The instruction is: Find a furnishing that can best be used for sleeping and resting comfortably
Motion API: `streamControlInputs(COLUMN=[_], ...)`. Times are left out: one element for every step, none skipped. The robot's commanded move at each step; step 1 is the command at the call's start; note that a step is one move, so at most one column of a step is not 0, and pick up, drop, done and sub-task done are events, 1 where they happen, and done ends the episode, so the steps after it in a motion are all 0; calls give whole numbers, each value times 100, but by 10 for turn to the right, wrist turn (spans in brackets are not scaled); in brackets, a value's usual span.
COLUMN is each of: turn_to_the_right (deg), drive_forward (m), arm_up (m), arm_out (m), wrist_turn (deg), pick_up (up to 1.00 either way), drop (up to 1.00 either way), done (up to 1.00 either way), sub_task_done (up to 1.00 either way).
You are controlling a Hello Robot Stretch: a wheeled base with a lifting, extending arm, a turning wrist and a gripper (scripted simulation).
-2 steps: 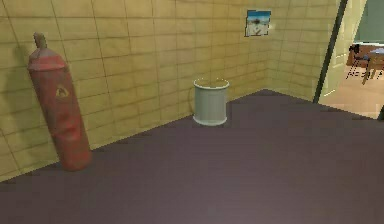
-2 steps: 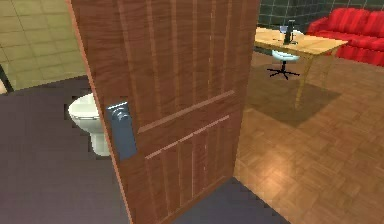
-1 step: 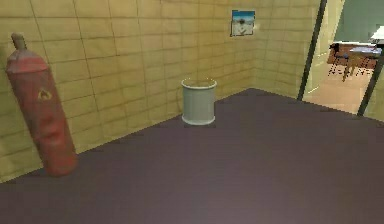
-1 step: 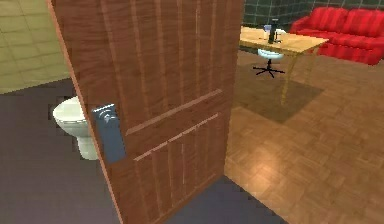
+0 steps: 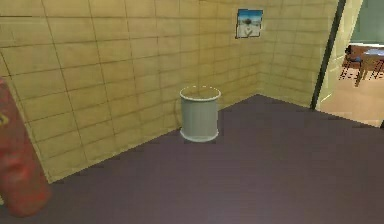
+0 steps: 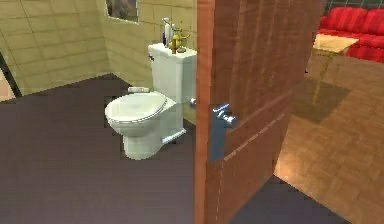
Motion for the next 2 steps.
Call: streamControlInputs(turn_to_the_right=[420,0], drive_forward=[0,30], arm_up=[0,0], arm_out=[0,0], wrist_turn=[0,0], pick_up=[0,0], drop=[0,0], done=[0,0], sub_task_done=[0,0])
